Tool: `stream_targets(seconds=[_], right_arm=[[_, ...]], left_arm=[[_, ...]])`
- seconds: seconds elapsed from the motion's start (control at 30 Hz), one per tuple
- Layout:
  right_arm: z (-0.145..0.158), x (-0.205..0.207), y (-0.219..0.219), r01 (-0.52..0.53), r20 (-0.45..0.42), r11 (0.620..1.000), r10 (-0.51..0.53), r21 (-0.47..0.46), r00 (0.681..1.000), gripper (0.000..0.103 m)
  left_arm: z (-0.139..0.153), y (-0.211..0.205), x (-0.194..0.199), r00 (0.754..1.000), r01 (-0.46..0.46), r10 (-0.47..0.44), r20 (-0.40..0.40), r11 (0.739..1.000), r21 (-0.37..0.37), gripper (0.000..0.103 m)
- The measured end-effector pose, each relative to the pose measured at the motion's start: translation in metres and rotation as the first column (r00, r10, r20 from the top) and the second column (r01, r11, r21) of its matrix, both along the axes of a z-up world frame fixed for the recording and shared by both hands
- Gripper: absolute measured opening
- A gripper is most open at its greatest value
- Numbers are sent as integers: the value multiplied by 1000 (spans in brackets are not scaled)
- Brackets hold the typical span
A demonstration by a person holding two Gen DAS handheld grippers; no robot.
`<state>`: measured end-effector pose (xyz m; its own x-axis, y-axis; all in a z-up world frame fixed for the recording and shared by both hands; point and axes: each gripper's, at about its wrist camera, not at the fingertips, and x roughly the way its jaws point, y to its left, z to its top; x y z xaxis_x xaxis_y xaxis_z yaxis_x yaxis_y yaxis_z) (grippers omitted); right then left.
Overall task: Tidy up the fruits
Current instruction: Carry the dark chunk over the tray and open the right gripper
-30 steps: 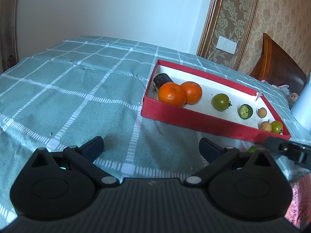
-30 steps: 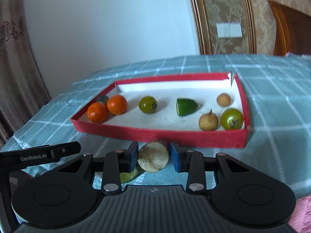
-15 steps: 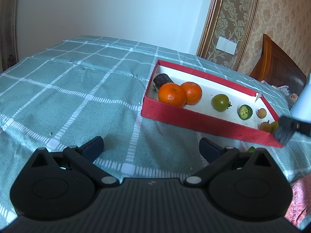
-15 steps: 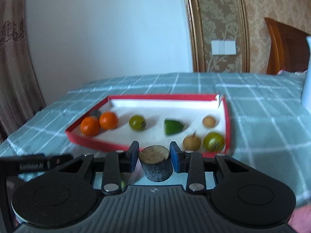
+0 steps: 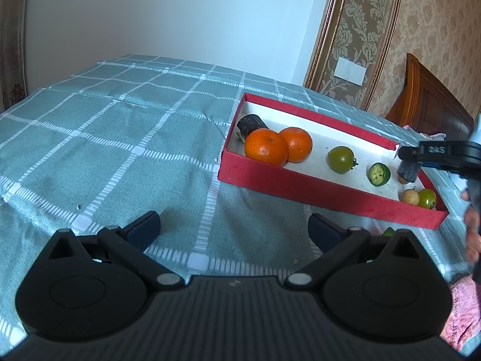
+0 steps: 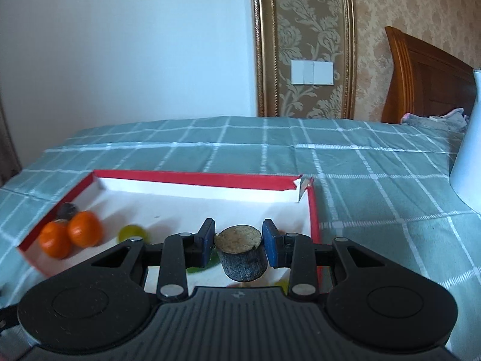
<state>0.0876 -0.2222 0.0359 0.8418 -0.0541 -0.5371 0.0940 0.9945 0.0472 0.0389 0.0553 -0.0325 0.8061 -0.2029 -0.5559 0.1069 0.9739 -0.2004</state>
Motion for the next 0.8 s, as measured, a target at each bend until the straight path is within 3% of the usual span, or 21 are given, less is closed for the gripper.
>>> stream_targets(seconds=[0.33, 0.8], right_arm=[[-5, 43, 11, 4, -16, 997, -5, -76, 1000, 34], [-17, 61, 33, -40, -64, 984, 30, -171, 998, 34]], left_arm=[[0, 1, -1, 1000, 0, 0, 2, 1000, -7, 103], [0, 1, -1, 1000, 0, 0, 3, 1000, -10, 103]])
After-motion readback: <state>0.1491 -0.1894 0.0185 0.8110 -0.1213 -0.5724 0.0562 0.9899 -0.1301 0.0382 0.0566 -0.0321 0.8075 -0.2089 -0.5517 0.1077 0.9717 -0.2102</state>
